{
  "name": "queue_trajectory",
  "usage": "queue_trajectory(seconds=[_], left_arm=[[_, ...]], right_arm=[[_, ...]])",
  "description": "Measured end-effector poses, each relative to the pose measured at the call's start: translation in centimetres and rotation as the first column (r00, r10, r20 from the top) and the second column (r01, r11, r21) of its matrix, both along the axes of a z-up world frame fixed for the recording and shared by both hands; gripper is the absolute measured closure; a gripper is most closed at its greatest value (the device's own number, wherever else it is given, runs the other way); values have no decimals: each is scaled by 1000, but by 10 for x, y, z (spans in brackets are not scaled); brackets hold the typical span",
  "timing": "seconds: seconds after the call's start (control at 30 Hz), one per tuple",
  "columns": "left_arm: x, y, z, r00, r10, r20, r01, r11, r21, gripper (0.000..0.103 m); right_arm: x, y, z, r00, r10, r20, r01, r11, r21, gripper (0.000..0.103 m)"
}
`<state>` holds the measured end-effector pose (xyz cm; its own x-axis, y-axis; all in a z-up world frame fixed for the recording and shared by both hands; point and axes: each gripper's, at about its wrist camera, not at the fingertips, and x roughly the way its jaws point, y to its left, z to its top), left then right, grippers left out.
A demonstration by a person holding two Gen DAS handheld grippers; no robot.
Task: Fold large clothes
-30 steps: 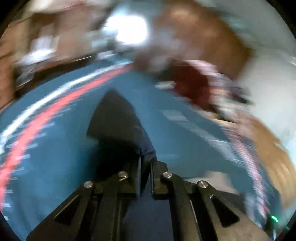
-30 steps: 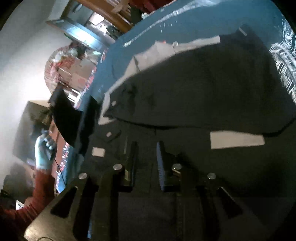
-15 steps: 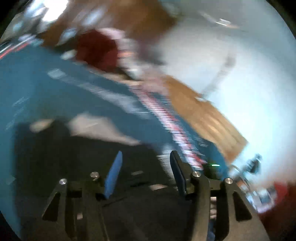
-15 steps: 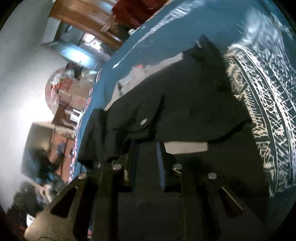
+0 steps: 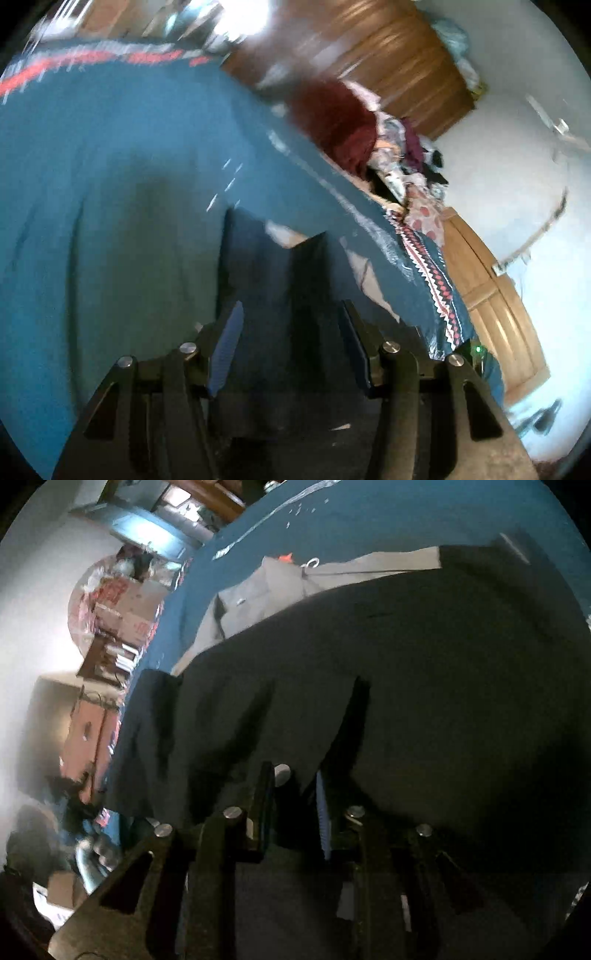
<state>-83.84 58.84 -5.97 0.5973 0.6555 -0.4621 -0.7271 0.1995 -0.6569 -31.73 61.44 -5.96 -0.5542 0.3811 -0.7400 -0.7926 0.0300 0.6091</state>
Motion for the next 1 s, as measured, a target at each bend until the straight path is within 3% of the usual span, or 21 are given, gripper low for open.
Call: queue_trajectory(seconds=[0.07, 0.1, 0.13, 0.27, 0.4, 0.5, 0.6, 0.7, 0.83, 1.0], left_arm=[[16, 10, 6, 997, -46, -58, 46, 999, 1, 49], [31, 18, 1, 987, -72, -144, 67, 997, -43, 49], [37, 25, -6, 979, -85, -185, 72, 994, -76, 49], [36, 39, -54, 969, -130, -211, 76, 966, -246, 51], [35, 36, -65, 971, -131, -201, 81, 968, -240, 53], [38, 36, -67, 964, -140, -226, 82, 966, -245, 53], [35, 34, -68, 967, -137, -217, 80, 965, -250, 53], [37, 33, -55, 965, -123, -231, 65, 967, -246, 53], [41, 21, -41, 963, -113, -246, 65, 978, -196, 50], [34, 19, -40, 969, -84, -234, 34, 977, -209, 50]], right_arm=[[-1, 3, -5, 1000, 4, -1, -4, 1000, -9, 83], [0, 6, -5, 1000, -2, -2, 2, 1000, -5, 88], [0, 6, -4, 1000, -3, -9, 3, 1000, 1, 103], [15, -7, 26, 999, -29, -37, 33, 996, 87, 103], [59, -23, 40, 993, -115, -4, 115, 985, 125, 103], [79, -28, 21, 988, -154, 27, 152, 986, 70, 103], [80, -31, 4, 991, -120, 59, 119, 993, 20, 102], [77, -40, 26, 972, -150, 179, 134, 986, 96, 97], [67, -37, 44, 983, -130, 129, 104, 976, 192, 97], [49, -18, -17, 995, -21, 101, 17, 999, 42, 103]])
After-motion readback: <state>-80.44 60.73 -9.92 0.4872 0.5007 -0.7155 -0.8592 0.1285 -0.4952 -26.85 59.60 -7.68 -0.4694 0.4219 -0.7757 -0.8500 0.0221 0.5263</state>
